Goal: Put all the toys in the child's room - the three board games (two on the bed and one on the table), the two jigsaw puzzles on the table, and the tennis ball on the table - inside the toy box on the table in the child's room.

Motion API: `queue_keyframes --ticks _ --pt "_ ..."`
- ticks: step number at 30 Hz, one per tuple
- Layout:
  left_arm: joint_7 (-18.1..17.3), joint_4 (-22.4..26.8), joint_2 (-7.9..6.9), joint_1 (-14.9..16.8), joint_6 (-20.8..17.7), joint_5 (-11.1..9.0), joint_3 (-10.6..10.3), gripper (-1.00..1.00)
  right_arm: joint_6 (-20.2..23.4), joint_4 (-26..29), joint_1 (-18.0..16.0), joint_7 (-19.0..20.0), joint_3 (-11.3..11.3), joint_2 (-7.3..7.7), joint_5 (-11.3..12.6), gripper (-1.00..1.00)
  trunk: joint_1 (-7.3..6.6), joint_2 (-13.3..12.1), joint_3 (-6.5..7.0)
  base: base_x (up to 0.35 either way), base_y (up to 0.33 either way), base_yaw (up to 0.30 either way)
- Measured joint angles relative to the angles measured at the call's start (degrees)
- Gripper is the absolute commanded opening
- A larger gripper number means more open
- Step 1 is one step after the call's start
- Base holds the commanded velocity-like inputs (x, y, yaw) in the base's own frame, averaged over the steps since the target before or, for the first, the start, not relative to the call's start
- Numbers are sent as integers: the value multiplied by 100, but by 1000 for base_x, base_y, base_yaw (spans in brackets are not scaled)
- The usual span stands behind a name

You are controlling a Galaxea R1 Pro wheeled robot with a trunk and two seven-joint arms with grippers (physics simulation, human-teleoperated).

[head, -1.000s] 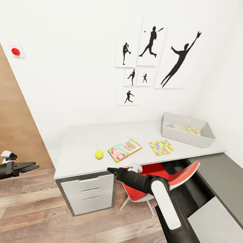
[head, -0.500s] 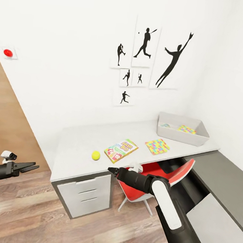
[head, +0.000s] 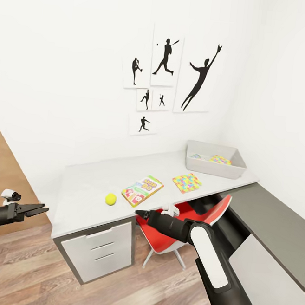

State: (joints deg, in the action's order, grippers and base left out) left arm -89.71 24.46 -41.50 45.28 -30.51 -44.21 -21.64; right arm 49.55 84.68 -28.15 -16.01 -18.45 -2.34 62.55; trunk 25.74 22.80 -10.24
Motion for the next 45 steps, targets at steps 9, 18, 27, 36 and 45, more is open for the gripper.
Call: queue_keyframes --ticks 9,18,27,36,45 --pt "0 -3 0 0 0 0 0 100 0 0 0 0 -6 -7 -1 100 0 0 62 4 17 -200" --pt "0 -3 0 0 0 0 0 100 0 0 0 0 -8 -5 -2 100 0 0 125 47 86 -201" --pt "0 -7 -6 0 0 0 0 100 0 0 0 0 -15 -9 -1 100 0 0 187 13 18 -201" --pt "0 -70 -9 0 0 -5 0 100 0 0 0 0 -23 -18 -1 100 0 0 250 1 2 -201" --pt "0 -89 -9 0 0 -6 0 100 0 3 0 0 -26 -19 -1 100 0 -1 312 0 42 -200"
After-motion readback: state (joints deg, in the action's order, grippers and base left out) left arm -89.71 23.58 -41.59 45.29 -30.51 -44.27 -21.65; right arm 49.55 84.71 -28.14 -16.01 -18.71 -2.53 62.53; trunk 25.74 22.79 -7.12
